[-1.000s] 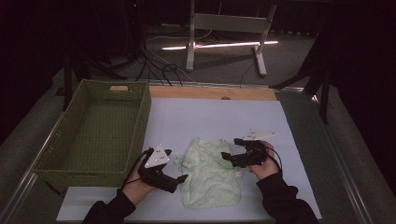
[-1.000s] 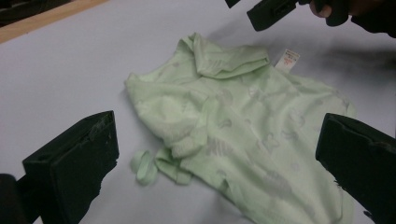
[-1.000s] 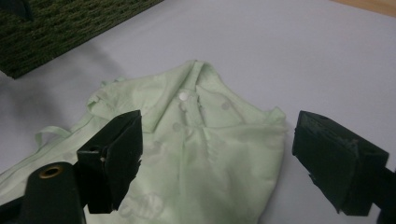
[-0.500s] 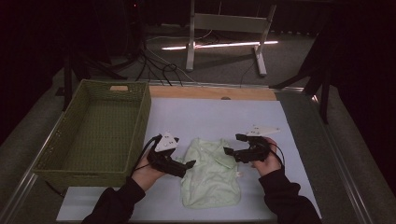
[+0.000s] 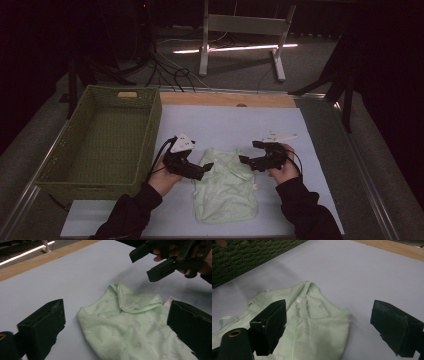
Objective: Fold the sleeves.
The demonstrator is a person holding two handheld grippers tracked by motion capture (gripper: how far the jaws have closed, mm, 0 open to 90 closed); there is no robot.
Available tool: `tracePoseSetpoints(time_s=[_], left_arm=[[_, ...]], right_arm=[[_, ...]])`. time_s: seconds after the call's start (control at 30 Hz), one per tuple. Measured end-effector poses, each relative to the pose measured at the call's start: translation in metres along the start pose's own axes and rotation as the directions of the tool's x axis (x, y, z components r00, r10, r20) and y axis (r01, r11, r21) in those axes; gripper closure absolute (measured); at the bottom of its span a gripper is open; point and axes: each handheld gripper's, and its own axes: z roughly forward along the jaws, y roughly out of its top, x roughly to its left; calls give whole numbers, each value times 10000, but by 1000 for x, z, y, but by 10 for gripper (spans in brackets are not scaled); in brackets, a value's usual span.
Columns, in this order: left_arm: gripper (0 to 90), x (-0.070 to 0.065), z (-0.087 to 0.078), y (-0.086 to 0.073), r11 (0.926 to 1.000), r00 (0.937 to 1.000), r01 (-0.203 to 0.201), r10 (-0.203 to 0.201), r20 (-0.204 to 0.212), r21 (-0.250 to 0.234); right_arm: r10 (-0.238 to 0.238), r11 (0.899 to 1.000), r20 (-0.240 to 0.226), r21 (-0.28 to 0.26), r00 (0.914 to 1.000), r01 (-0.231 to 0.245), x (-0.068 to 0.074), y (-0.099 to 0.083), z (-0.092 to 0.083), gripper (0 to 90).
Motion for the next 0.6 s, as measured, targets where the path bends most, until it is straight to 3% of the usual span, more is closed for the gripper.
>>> tracePoseSetpoints(time_s=[0.2,0.4,0.53,0.6], left_arm=[[15,4,13,-2,9997,9999,-29,26,120,251],[16,12,21,-5,9991,9992,391,-392,96,137],[27,17,26,-6,9984,9985,552,-551,-67,151],[30,20,30,-7,9969,9973,729,-732,108,303]], right_arm=[[155,9997,-124,187,9998,-153,-5,-4,6,121],[96,9992,-76,400,9999,-93,-8,-8,11,103],[233,9995,-12,210,9997,-233,-13,-11,14,103],[316,9992,-29,231,9995,-315,-14,-13,16,103]])
